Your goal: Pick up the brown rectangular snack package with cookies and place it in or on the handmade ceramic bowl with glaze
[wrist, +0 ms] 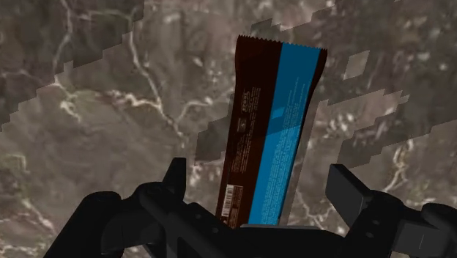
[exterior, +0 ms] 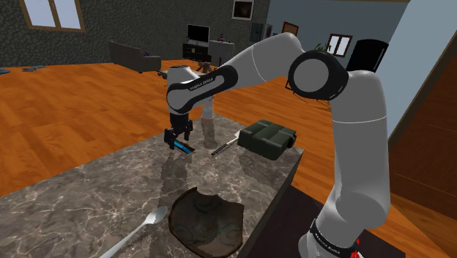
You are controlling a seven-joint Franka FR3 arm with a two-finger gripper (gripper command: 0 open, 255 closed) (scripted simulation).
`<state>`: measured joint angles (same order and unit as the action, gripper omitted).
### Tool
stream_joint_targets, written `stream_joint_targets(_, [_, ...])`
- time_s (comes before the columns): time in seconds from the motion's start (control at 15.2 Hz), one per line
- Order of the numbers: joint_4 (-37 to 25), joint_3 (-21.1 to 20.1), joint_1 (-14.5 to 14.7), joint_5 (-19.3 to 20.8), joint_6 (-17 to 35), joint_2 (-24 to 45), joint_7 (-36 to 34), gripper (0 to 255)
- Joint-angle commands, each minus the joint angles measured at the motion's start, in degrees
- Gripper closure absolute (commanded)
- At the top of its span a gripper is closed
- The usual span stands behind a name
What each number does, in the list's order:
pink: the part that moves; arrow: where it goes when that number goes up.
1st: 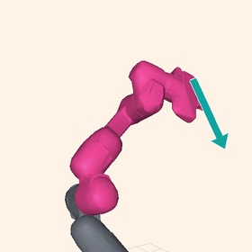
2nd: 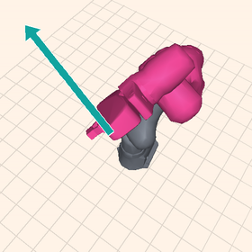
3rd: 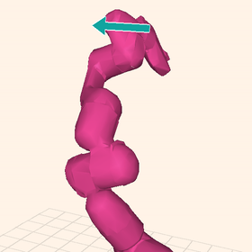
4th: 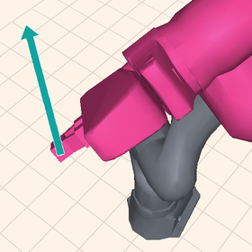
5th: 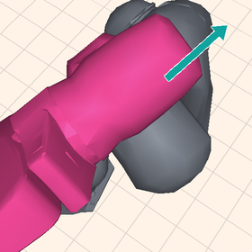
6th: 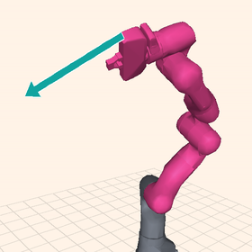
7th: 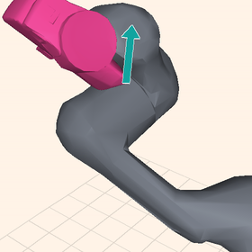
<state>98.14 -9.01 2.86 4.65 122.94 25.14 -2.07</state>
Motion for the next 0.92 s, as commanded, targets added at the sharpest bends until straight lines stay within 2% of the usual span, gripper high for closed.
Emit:
stream_joint_targets(0.0, [0.0,0.0,0.0,0.0,0.01,0.01,0.0,0])
stream_joint_targets(0.07, [0.0,0.0,0.0,0.0,0.01,0.0,0.0,0])
stream_joint_targets(0.13, [0.0,0.0,0.0,0.0,0.01,0.0,0.0,255])
stream_joint_targets(0.86, [-0.56,-0.07,-0.04,-0.15,-1.24,-0.69,0.09,255])
